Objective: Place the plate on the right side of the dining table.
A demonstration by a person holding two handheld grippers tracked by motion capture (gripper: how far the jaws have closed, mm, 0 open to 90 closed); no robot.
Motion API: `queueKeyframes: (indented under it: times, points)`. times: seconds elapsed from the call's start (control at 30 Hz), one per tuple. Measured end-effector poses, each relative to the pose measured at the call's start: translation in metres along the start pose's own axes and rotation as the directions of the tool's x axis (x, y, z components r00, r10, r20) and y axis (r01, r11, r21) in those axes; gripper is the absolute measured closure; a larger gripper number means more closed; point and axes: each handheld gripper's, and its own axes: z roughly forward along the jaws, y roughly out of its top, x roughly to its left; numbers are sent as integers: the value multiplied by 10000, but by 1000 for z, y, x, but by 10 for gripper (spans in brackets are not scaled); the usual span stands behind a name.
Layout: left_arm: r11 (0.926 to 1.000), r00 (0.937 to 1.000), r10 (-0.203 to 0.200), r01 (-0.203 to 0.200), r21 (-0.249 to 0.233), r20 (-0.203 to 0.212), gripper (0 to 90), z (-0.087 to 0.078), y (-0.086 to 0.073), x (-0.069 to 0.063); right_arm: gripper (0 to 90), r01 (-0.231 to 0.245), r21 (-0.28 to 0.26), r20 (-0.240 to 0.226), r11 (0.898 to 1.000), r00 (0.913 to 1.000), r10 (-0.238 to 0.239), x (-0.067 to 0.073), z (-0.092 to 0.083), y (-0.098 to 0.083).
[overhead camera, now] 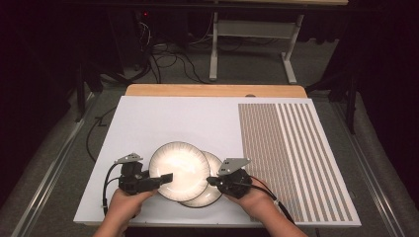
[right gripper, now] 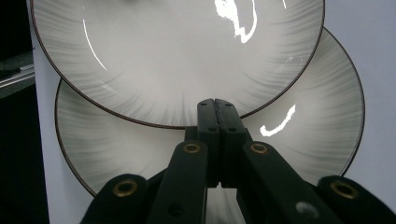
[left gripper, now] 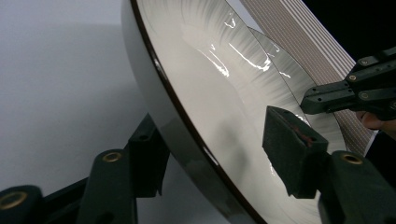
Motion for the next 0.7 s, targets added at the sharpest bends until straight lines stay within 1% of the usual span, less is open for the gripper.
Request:
queueKeyframes:
  times: [0.03,0.1,0.17,0.33,0.4,0.5,0.7]
  points:
    - [10000,10000,-27,27,16,-12,455,0,0,0,900,10,-15,5,10000,10000,-10,0,0,0]
    - [9999,9999,-101,101,50,-34,474,-1,0,0,900,8,-15,15,10000,10000,-8,0,0,0]
    - [9999,9999,-75,76,104,-100,493,-1,0,0,900,-14,-40,14,10000,10000,14,0,0,0]
    - [9998,9998,-170,171,137,-55,515,-3,0,1,900,-69,-41,1,10000,10000,69,0,1,0]
    - [9999,9999,-117,118,110,-87,528,-4,0,2,900,-107,-28,-18,9999,9999,107,0,1,0]
    - [9996,9997,-248,248,116,-42,534,-4,1,3,900,-88,-32,1,10000,10000,88,0,2,1]
    - [9987,9987,-481,484,175,-146,563,-4,1,3,900,-76,4,14,10000,10000,76,0,1,1]
